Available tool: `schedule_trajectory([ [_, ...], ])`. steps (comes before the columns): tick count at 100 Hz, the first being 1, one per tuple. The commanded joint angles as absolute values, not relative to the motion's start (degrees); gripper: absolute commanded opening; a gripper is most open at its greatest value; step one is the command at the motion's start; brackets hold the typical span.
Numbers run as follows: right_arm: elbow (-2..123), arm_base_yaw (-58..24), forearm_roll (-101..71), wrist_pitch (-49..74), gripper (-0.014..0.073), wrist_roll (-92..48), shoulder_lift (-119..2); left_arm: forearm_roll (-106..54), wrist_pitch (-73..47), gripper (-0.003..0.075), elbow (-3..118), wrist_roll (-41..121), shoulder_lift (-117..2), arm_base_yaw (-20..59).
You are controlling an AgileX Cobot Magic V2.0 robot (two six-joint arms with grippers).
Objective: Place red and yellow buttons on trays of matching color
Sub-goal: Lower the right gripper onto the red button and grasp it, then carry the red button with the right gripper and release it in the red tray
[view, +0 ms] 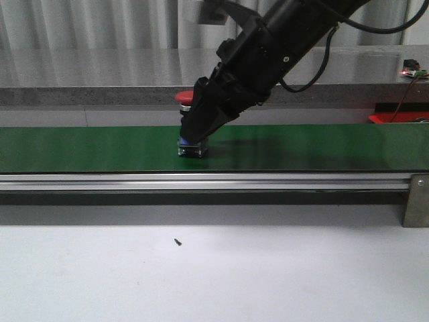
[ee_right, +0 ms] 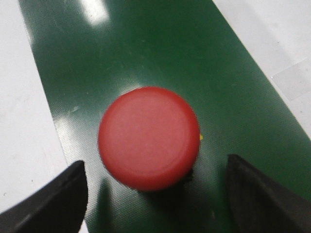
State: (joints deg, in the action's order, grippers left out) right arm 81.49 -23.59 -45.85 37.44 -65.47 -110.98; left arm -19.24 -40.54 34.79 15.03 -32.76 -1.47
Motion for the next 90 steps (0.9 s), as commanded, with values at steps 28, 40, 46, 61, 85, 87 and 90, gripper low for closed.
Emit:
schedule_trajectory([
  [28, 83.35, -23.58, -49.45, 36.17, 0.0437, -66.47, -108.66, -20.25, -36.61, -0.002, 36.29, 15.08, -32.87, -0.98],
  [40, 83.35, -23.58, -49.45, 34.99, 0.0251, -66.42, -108.66, -20.25, -36.61, -0.002, 36.29, 15.08, -32.87, -0.98],
  [46, 83.35, -23.58, -49.45, 34.14, 0.0183, -66.42, -108.66, -20.25, -36.61, -0.002, 36.29, 15.08, -32.87, -0.98],
  [61, 83.35, -23.58, -50.03, 33.4, 0.0087, -66.42, -108.31, -20.25, -36.61, -0.002, 36.29, 15.08, -32.87, -0.98],
  [85, 83.35, -21.25, -50.25, 33.5, 0.0087, -66.37, -104.19, -20.25, -36.61, -0.002, 36.29, 15.08, -32.87, -0.98],
  [87, 83.35, -20.71, -50.38, 33.5, 0.0087, -66.37, -103.73, -20.25, -36.61, -0.002, 36.29, 15.08, -32.87, -0.98],
  [90, 83.35, -19.7, -50.44, 33.44, 0.0087, -66.37, -103.01, -20.25, -36.61, -0.002, 36.29, 15.08, -32.87, -0.98],
])
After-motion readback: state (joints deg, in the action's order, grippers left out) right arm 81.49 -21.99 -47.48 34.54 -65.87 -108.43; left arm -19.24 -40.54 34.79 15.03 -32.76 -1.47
